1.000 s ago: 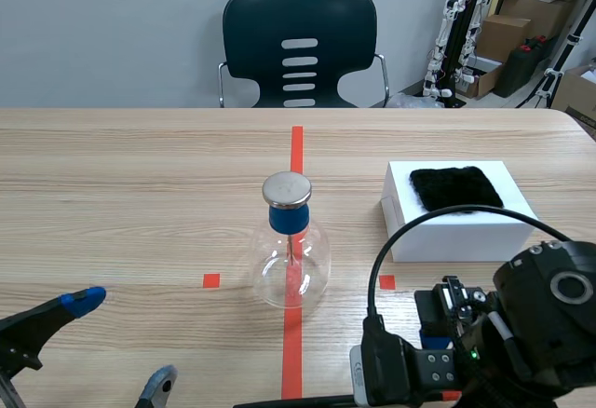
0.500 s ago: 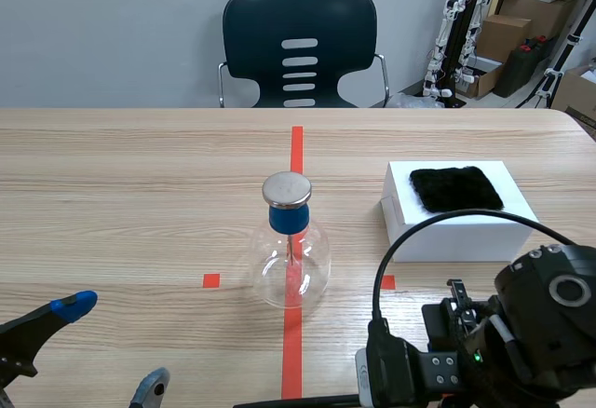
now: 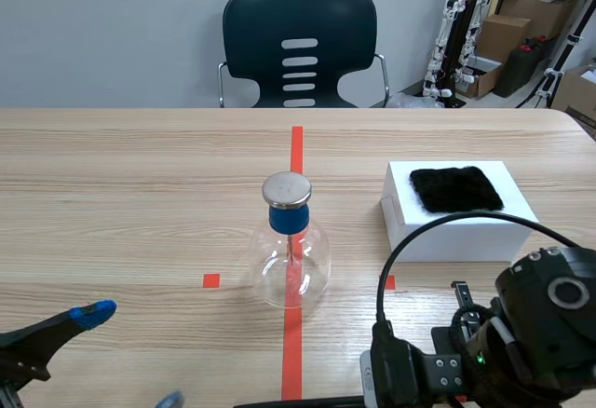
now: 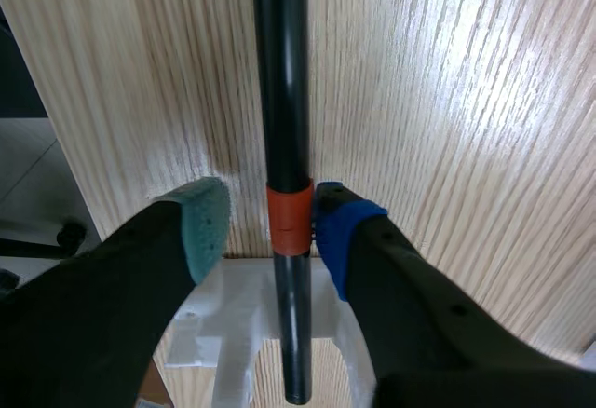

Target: Do the electroscope experiment. pick up the black charging rod

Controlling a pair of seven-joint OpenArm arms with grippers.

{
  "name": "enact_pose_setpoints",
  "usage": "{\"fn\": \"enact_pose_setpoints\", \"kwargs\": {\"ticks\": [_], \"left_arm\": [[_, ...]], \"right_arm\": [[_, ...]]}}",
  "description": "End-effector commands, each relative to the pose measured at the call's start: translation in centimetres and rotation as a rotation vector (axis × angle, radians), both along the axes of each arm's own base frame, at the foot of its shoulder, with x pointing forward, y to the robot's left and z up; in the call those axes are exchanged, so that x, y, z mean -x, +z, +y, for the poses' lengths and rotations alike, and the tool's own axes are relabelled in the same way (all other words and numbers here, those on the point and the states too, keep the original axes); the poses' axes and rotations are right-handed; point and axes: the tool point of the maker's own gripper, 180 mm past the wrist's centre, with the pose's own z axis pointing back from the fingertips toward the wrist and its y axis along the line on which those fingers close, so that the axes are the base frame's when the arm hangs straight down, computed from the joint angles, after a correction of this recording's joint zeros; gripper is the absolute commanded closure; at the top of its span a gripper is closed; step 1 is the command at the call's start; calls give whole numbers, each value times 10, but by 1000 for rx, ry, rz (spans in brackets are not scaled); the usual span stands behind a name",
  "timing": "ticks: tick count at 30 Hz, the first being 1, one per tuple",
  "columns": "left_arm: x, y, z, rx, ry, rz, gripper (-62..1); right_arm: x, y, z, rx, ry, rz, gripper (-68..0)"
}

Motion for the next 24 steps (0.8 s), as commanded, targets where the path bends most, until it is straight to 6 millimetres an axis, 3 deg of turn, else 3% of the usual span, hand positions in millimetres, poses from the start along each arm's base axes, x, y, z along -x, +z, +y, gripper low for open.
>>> {"fn": "enact_pose_setpoints", "kwargs": {"ticks": [1,12,21,24], "left_arm": [[-5,8,2,22,7,-32,-623],[-7,8,2,16,7,-30,-623],[-16,20,10,74,51,-71,-623],[-21,12,8,37,53,-36,-623]], "right_arm": [[-7,3,-2,5,5,-15,-172],[-10,3,-6,28,16,-35,-11],[-10,3,-6,29,17,-36,-11],[-10,3,-5,26,17,-36,-11]]}}
